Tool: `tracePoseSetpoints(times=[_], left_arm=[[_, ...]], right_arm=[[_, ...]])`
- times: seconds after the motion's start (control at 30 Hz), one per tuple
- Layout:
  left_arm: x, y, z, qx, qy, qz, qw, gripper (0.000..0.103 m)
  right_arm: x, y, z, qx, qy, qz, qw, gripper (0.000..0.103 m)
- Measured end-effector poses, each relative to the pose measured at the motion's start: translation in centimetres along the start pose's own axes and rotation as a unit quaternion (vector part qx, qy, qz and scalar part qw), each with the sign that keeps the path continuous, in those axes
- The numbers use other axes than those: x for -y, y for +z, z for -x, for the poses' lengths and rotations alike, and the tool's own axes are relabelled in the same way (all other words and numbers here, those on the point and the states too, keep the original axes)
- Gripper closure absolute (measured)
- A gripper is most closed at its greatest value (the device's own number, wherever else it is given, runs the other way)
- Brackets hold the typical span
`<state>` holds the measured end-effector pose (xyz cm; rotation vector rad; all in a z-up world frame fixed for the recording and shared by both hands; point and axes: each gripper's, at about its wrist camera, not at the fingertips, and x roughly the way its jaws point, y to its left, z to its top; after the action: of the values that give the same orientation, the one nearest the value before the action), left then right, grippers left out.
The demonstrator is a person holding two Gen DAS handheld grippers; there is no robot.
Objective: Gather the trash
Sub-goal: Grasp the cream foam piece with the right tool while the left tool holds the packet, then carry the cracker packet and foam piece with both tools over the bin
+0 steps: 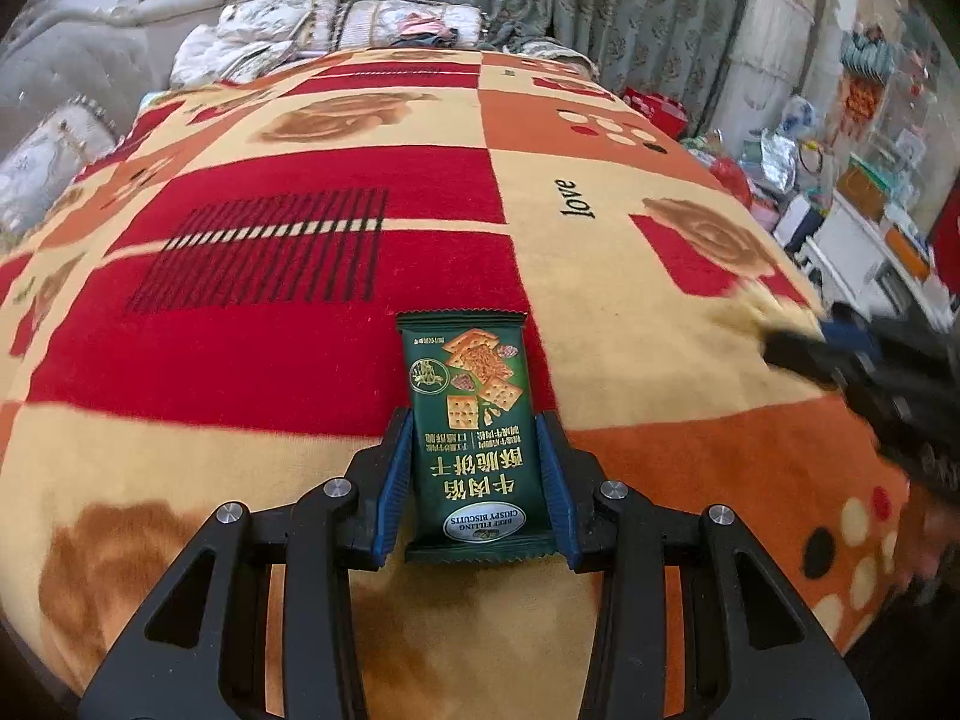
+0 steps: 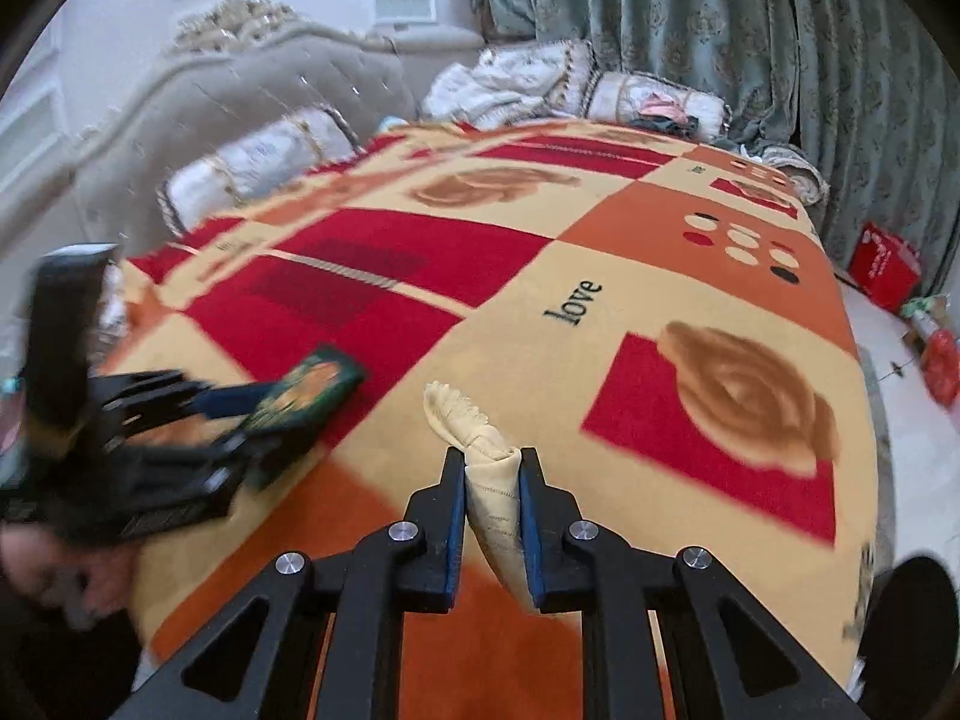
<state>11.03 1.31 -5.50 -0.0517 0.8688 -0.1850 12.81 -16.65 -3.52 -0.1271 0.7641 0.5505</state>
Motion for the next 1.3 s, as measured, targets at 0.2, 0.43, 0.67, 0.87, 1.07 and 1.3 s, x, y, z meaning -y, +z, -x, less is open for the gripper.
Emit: tracePoseSetpoints(times=[0.2, 0.43, 0.67, 0.87, 1.07, 1.3], left_arm=[[2.3, -0.3, 3.3, 0.011, 0.012, -0.002, 0.9999, 0.065], [5.1, 0.1, 4.4, 0.007, 0.034, -0.013, 0.9993, 0.065], [6.2, 0.2, 4.8, 0.008, 0.048, -0.018, 0.9987, 0.065], [6.7, 0.2, 5.1, 0.009, 0.05, -0.025, 0.9984, 0.065], [6.8, 0.2, 5.2, 0.009, 0.05, -0.026, 0.9984, 0.065], [7.0, 0.2, 5.2, 0.007, 0.052, -0.03, 0.9982, 0.065]], right_arm=[[0.7, -3.6, 2.3, 0.028, 0.005, -0.049, 0.998, 0.088], [1.1, -3.5, 3.4, 0.065, 0.003, -0.059, 0.996, 0.088], [2.0, -4.1, 3.9, 0.062, 0.002, -0.083, 0.995, 0.088], [1.7, -3.9, 4.5, 0.07, -0.009, -0.067, 0.995, 0.088], [1.9, -4.0, 4.5, 0.069, -0.013, -0.069, 0.995, 0.088], [2.2, -4.2, 4.7, 0.07, -0.018, -0.073, 0.995, 0.088]])
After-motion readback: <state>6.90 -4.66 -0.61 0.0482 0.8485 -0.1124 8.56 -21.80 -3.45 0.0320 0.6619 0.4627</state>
